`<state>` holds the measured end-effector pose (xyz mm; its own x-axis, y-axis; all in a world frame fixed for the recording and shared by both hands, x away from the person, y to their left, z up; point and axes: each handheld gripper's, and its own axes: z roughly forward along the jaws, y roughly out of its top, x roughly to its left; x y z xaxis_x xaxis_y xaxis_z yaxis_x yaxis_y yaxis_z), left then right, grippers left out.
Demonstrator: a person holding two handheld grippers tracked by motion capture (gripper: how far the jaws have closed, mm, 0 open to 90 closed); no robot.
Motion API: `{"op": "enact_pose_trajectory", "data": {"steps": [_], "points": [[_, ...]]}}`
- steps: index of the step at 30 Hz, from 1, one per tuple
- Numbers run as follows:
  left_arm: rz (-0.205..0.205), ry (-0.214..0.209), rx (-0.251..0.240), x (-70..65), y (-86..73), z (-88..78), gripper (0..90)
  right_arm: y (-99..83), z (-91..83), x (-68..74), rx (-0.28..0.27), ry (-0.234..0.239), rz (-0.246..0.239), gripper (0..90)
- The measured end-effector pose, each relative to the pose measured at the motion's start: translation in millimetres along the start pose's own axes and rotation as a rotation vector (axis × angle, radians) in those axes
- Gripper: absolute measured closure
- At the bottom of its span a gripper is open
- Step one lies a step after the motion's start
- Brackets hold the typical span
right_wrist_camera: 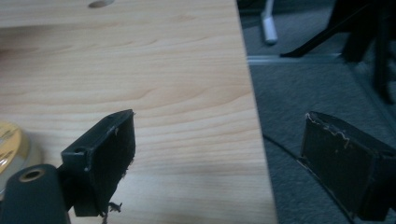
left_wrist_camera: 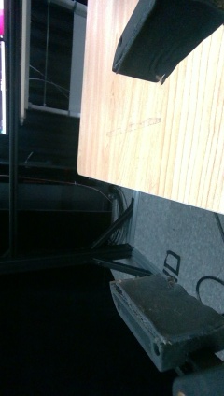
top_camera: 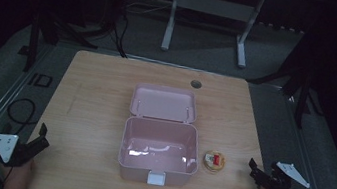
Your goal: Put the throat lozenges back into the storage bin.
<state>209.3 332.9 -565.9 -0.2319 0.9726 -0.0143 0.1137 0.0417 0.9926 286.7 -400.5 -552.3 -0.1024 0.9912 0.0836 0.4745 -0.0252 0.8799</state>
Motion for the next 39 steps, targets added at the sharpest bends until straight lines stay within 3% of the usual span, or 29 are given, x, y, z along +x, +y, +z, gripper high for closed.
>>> {"op": "enact_pose_trajectory", "data": {"steps": [1, 4, 6, 7, 8, 9, 10, 12, 13, 15, 18, 22, 24, 28, 32, 39], "points": [[-0.003, -0.002, 0.001, 0.3, 0.1, 0.2, 1.1, 0.4, 0.8, -0.9, 0.014, 0.036, -0.001, 10.2], [-0.011, -0.013, 0.001, 1.6, 0.1, 0.2, 1.0, 1.0, 2.8, -0.5, 0.039, 0.064, -0.017, 10.2], [-0.017, -0.020, 0.001, 2.1, 0.3, 0.4, 1.0, 2.0, 5.4, 1.5, 0.068, 0.121, -0.051, 10.8], [-0.017, -0.020, 0.001, 2.1, 0.3, 0.4, 1.0, 2.0, 5.4, 1.5, 0.068, 0.121, -0.051, 10.8], [-0.014, -0.021, -0.002, 2.1, 0.2, 0.0, 1.0, 2.9, 7.6, 5.2, 0.093, 0.169, -0.092, 13.0], [-0.014, -0.021, -0.002, 2.1, 0.2, 0.0, 1.1, 2.9, 7.6, 5.2, 0.093, 0.169, -0.092, 13.0], [-0.011, -0.025, 0.000, 1.8, 0.2, 0.2, 1.0, 4.6, 11.0, 6.8, 0.140, 0.261, -0.116, 12.1], [-0.006, -0.027, 0.002, 1.4, 0.2, 0.4, 1.1, 4.9, 11.4, 7.7, 0.146, 0.264, -0.130, 12.8], [-0.001, -0.028, 0.001, 0.9, 0.2, 0.4, 1.0, 6.6, 13.2, 8.3, 0.183, 0.321, -0.157, 12.1], [0.007, -0.029, -0.002, 0.1, 0.1, 0.3, 1.0, 9.4, 14.1, 10.5, 0.231, 0.357, -0.220, 12.7], [0.008, -0.031, -0.002, 0.2, 0.0, -0.1, 1.0, 14.8, 14.0, 17.1, 0.321, 0.412, -0.354, 12.4], [0.003, -0.031, -0.004, 0.9, 0.0, -0.1, 1.0, 23.1, 11.1, 25.5, 0.420, 0.435, -0.492, 12.2], [0.002, -0.032, -0.002, 1.1, 0.0, 0.0, 1.1, 27.3, 10.0, 28.7, 0.487, 0.460, -0.531, 11.6], [0.002, -0.038, -0.003, 1.1, 0.1, 0.2, 1.0, 32.9, 8.0, 36.1, 0.610, 0.465, -0.630, 11.1], [0.008, -0.037, -0.004, 0.8, 0.0, -0.1, 1.1, 39.0, 5.5, 43.8, 0.741, 0.476, -0.712, 11.0], [0.010, -0.037, -0.005, 0.4, -0.2, -0.4, 1.0, 48.5, 5.2, 52.2, 0.951, 0.423, -0.804, 11.1]]}}
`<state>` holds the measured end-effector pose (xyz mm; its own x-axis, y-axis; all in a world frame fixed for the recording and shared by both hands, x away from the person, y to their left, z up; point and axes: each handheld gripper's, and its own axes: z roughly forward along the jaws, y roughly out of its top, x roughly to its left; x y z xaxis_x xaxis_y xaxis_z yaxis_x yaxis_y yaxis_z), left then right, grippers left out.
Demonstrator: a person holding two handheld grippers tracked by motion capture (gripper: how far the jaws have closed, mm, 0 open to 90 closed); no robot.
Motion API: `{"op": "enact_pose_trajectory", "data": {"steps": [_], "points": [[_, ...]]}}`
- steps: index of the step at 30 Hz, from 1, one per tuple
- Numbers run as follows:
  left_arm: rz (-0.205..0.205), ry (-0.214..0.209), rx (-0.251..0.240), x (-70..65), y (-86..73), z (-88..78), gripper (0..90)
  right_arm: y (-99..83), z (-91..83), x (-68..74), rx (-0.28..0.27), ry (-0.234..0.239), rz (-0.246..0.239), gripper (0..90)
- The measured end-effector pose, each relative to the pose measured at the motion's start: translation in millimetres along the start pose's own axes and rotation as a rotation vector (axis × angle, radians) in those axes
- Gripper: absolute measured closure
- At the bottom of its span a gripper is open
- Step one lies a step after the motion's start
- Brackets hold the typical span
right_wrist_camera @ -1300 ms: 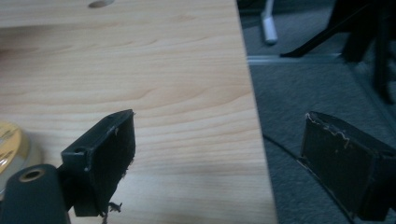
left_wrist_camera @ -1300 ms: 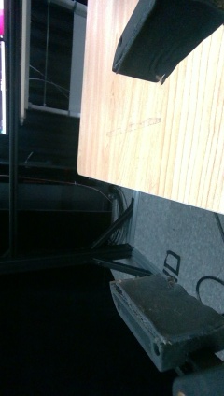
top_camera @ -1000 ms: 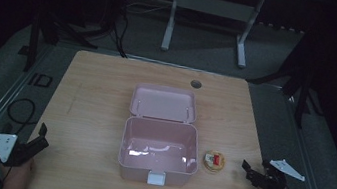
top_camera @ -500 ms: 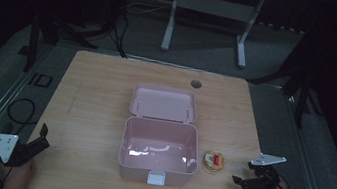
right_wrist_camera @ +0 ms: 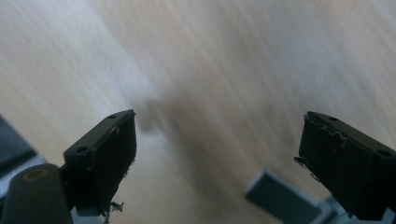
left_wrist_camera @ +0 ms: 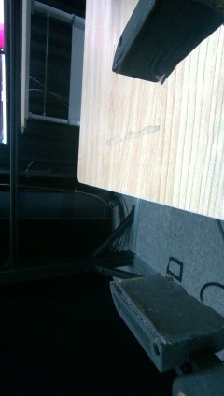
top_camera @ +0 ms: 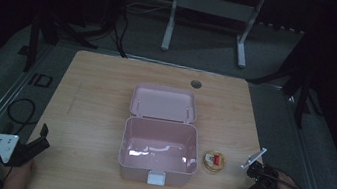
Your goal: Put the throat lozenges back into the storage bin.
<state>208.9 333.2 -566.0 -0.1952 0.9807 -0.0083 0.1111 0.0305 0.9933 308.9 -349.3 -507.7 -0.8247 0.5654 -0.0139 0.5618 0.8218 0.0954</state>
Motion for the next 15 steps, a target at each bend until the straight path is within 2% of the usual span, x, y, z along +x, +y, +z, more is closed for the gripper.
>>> {"op": "enact_pose_trajectory", "data": {"steps": [7, 9, 12, 15], "points": [[0.006, 0.001, 0.000, -0.6, 0.0, -0.1, 1.1, 8.4, -0.5, 0.5, 0.229, 0.041, -0.055, 13.4], [0.006, 0.001, 0.000, -0.6, 0.0, -0.1, 1.0, 10.6, -1.3, -0.6, 0.291, 0.046, -0.056, 13.3], [0.001, 0.000, -0.002, -0.2, -0.1, -0.1, 1.0, 14.0, -2.7, -2.6, 0.338, 0.061, -0.053, 13.3], [-0.001, -0.001, -0.001, 0.1, 0.0, 0.0, 1.0, 18.6, -5.9, -3.0, 0.339, 0.061, -0.064, 13.5]]}}
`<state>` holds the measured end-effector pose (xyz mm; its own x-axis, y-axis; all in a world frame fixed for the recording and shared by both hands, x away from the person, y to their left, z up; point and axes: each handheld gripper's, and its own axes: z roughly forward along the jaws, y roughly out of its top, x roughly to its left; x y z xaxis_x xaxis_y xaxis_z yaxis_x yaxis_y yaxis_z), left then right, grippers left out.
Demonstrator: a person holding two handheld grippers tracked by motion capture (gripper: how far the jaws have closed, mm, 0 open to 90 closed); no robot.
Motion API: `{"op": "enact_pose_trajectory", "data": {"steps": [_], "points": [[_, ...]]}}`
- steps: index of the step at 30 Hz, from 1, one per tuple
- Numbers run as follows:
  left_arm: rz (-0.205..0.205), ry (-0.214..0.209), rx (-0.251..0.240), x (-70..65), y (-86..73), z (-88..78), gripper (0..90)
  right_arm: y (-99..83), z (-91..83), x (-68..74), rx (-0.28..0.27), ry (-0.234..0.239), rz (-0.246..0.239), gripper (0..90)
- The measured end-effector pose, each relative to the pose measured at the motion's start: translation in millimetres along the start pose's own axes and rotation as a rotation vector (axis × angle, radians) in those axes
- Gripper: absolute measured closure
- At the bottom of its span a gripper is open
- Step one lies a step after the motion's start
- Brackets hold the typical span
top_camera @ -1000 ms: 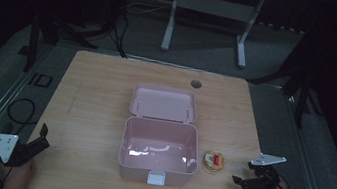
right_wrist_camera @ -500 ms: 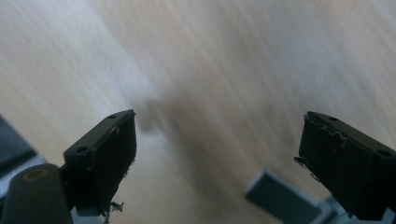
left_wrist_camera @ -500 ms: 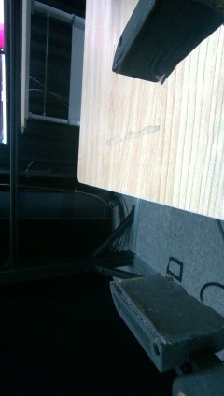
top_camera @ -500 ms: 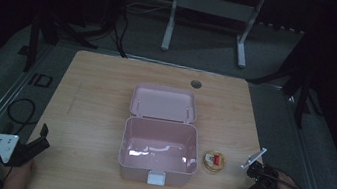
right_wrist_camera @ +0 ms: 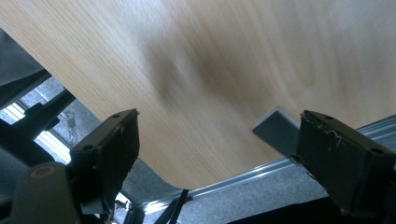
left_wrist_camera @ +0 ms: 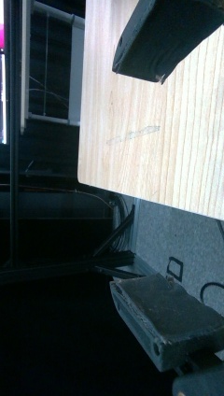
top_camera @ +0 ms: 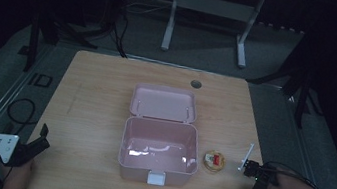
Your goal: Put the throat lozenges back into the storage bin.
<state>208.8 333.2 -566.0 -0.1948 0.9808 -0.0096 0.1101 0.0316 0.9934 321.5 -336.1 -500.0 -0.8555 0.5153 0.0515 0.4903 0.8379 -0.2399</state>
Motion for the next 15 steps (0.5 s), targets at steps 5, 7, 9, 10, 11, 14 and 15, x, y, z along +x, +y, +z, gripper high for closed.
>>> {"op": "enact_pose_trajectory", "data": {"steps": [5, 7, 9, 10, 11, 14, 15], "points": [[0.001, -0.001, 0.001, 0.0, 0.0, 0.1, 1.0, 8.3, -9.3, -1.7, -0.026, 0.015, 0.000, 13.5], [-0.001, 0.000, 0.000, 0.1, 0.0, 0.0, 1.1, 12.6, -11.9, -3.2, -0.034, 0.009, -0.008, 13.5], [0.001, -0.001, 0.001, 0.0, 0.0, 0.0, 1.1, 17.6, -14.1, -4.4, -0.045, 0.015, -0.013, 13.5], [0.002, -0.001, 0.001, -0.1, 0.0, 0.0, 1.1, 20.5, -15.3, -4.9, -0.049, 0.015, -0.018, 13.5], [0.002, -0.001, 0.001, -0.1, 0.0, 0.0, 1.0, 23.5, -16.3, -5.0, -0.058, 0.014, -0.022, 13.4], [0.000, -0.003, -0.001, 0.5, 0.0, 0.1, 1.0, 32.6, -19.0, -3.0, -0.085, -0.003, -0.056, 12.8], [-0.001, -0.003, 0.000, 0.6, 0.1, 0.1, 1.0, 35.7, -20.0, -2.7, -0.098, 0.001, -0.059, 13.0]]}}
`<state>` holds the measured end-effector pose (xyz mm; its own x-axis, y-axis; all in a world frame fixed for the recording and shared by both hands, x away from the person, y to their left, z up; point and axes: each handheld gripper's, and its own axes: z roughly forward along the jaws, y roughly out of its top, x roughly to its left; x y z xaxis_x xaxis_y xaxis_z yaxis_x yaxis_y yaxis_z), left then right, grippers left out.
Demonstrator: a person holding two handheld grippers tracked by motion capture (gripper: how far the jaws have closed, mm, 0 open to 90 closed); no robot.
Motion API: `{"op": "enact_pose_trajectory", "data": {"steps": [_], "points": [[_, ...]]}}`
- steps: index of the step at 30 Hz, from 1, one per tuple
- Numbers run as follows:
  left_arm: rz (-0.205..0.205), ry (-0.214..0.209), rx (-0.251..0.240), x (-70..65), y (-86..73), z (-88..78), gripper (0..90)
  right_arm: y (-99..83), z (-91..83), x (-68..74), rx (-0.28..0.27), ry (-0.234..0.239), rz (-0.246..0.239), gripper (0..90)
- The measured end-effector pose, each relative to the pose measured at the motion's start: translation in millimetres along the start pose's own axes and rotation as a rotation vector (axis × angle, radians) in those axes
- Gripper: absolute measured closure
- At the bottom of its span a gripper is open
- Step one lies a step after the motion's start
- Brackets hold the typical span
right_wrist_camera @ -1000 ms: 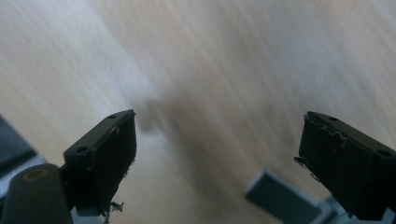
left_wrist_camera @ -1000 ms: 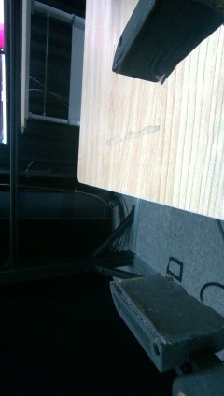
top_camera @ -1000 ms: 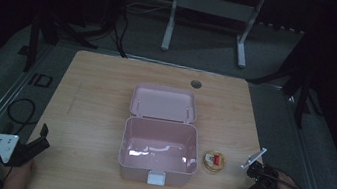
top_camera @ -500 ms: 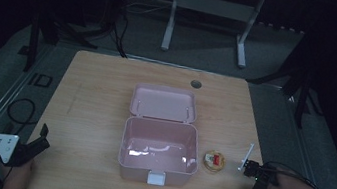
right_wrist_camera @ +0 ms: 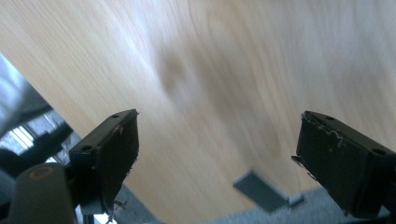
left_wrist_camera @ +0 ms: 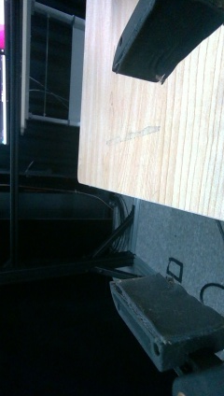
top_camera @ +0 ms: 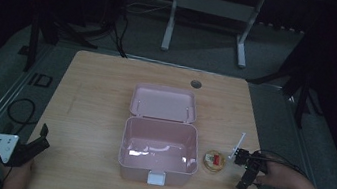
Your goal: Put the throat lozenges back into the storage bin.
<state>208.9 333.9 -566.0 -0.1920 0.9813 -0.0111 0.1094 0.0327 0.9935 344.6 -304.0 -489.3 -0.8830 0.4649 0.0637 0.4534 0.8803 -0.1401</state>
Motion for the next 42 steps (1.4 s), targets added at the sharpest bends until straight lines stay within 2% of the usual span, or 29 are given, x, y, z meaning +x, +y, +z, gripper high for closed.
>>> {"op": "enact_pose_trajectory", "data": {"steps": [4, 8, 10, 16, 19, 27, 33, 37, 39, 42], "points": [[-0.001, -0.001, 0.001, 0.1, 0.0, 0.1, 1.1, 11.8, -2.6, -0.9, -0.026, -0.014, -0.033, 13.4], [-0.002, -0.001, 0.000, 0.2, 0.0, 0.0, 1.0, 23.6, -2.2, -1.7, -0.029, -0.024, -0.065, 13.5], [-0.005, -0.002, 0.000, 0.3, 0.0, 0.0, 1.1, 32.6, -0.8, -1.8, -0.028, -0.031, -0.098, 13.5], [-0.005, -0.003, 0.001, 0.4, 0.0, 0.1, 1.0, 47.2, -1.5, -1.5, -0.026, -0.038, -0.140, 13.6], [-0.004, -0.003, -0.001, 0.3, 0.0, 0.0, 1.1, 56.2, -2.5, -2.3, -0.036, -0.034, -0.145, 13.8], [-0.008, -0.005, 0.001, 0.7, 0.0, 0.0, 1.1, 76.5, 0.7, -4.2, -0.018, -0.035, -0.181, 14.0], [-0.007, -0.005, 0.001, 0.6, 0.0, 0.0, 1.0, 85.8, 3.9, -5.5, -0.017, -0.050, -0.190, 14.0], [-0.009, -0.005, 0.000, 0.9, 0.0, 0.0, 1.1, 90.0, 6.9, -5.6, -0.013, -0.042, -0.196, 14.1], [-0.008, -0.006, 0.001, 0.8, 0.0, 0.1, 1.0, 95.2, 11.8, -5.4, -0.003, -0.039, -0.217, 16.1], [-0.008, -0.007, 0.002, 0.9, 0.0, 0.2, 1.0, 96.5, 13.6, -4.0, 0.000, -0.032, -0.210, 17.0]]}}
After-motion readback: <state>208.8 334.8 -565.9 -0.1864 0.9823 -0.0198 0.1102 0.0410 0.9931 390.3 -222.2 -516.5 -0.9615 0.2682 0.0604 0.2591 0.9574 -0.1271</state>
